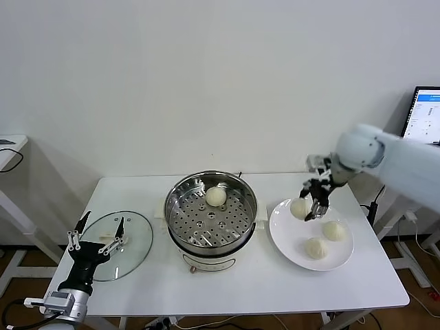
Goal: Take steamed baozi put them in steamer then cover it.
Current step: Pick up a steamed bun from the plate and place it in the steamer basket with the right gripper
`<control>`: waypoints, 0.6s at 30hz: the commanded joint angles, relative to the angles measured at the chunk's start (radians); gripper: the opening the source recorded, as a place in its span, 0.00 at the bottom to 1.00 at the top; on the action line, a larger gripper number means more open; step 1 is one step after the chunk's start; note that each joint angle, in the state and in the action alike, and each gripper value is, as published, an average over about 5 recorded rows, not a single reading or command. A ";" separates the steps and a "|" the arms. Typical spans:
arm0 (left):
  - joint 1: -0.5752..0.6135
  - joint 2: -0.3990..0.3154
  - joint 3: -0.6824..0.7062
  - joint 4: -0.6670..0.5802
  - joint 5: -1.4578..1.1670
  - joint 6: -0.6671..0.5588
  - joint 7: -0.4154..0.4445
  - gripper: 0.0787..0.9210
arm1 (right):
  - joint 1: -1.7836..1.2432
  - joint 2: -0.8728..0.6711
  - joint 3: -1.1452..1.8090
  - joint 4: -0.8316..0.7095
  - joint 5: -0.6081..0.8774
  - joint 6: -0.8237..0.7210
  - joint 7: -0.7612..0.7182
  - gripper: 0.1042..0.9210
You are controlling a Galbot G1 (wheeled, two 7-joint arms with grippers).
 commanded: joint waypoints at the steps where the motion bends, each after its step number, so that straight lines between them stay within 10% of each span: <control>1: 0.000 0.001 -0.001 -0.013 -0.001 0.000 0.001 0.88 | 0.314 0.048 -0.191 0.187 0.222 -0.118 0.042 0.73; 18: -0.001 0.006 -0.036 -0.020 -0.015 0.005 0.002 0.88 | 0.003 0.520 0.017 -0.007 0.306 -0.268 0.233 0.73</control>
